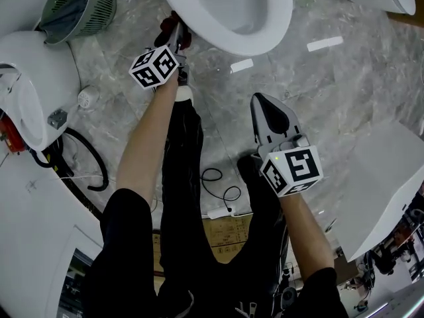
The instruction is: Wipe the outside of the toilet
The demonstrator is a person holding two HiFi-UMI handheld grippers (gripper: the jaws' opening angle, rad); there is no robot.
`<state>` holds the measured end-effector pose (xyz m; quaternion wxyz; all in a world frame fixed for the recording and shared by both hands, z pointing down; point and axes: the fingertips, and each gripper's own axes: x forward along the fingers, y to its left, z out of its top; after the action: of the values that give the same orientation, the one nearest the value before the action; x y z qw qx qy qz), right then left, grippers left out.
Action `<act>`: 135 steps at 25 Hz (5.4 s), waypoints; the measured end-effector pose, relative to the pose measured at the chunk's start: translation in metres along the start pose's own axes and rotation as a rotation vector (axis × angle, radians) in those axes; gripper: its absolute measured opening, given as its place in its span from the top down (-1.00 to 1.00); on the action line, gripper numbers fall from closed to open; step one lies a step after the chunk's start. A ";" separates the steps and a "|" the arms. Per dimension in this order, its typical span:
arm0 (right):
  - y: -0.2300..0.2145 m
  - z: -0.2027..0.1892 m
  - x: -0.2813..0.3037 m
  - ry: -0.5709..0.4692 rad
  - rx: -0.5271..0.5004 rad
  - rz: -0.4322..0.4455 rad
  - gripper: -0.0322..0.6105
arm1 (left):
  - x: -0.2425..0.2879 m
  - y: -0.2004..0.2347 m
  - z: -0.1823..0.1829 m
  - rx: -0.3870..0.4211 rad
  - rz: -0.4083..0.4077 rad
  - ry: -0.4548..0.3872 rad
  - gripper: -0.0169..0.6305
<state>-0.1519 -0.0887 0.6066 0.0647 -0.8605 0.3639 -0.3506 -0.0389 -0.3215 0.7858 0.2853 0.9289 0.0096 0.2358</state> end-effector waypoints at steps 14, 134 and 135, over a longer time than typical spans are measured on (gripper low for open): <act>-0.037 -0.026 -0.050 -0.013 0.019 -0.003 0.89 | -0.026 -0.068 -0.072 -0.027 0.003 0.025 0.77; -0.095 -0.053 -0.091 -0.024 0.094 -0.086 0.89 | -0.005 -0.080 -0.153 0.073 -0.004 0.193 0.78; -0.100 -0.053 -0.099 -0.027 0.097 -0.092 0.89 | -0.006 -0.088 -0.158 0.070 -0.008 0.200 0.78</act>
<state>-0.1771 0.0580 0.6280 0.0953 -0.8768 0.3058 -0.3587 -0.1040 -0.1656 0.8505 0.2512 0.9101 0.0503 0.3258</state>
